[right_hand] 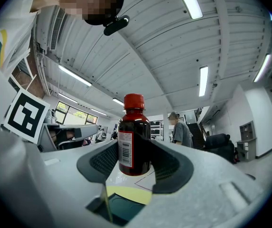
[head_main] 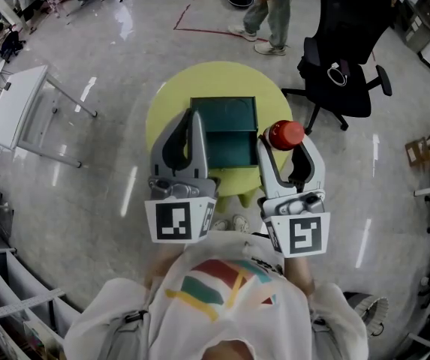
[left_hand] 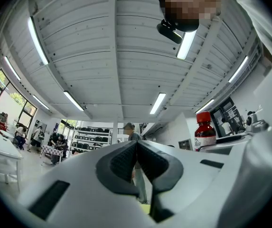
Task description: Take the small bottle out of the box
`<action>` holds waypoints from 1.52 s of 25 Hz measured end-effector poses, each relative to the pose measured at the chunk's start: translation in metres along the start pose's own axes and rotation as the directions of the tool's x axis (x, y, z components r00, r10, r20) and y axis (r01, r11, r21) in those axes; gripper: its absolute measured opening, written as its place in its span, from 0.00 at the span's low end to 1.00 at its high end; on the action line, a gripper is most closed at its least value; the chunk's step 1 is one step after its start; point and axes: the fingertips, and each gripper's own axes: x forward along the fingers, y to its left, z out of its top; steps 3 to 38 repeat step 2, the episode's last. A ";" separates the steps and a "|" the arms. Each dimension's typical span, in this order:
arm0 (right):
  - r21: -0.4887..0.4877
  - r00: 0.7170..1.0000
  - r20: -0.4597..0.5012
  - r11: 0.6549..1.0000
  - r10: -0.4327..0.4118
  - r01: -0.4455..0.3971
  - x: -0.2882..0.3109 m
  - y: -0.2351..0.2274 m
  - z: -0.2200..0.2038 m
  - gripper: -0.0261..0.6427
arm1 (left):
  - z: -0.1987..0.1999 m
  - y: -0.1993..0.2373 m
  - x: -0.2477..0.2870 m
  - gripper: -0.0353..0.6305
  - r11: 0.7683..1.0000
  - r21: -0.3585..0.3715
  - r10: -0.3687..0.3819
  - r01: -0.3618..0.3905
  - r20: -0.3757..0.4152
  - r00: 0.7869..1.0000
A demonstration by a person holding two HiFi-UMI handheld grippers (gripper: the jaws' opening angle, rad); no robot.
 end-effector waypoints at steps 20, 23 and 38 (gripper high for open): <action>-0.003 1.000 -0.001 1.000 0.001 -0.001 -0.001 0.001 0.001 0.34 | 0.000 0.001 -0.001 0.08 1.000 0.000 0.003 -0.003 -0.001 1.000; -0.003 1.000 -0.001 1.000 0.001 -0.001 -0.001 0.001 0.001 0.34 | 0.000 0.001 -0.001 0.08 1.000 0.000 0.003 -0.003 -0.001 1.000; -0.003 1.000 -0.001 1.000 0.001 -0.001 -0.001 0.001 0.001 0.34 | 0.000 0.001 -0.001 0.08 1.000 0.000 0.003 -0.003 -0.001 1.000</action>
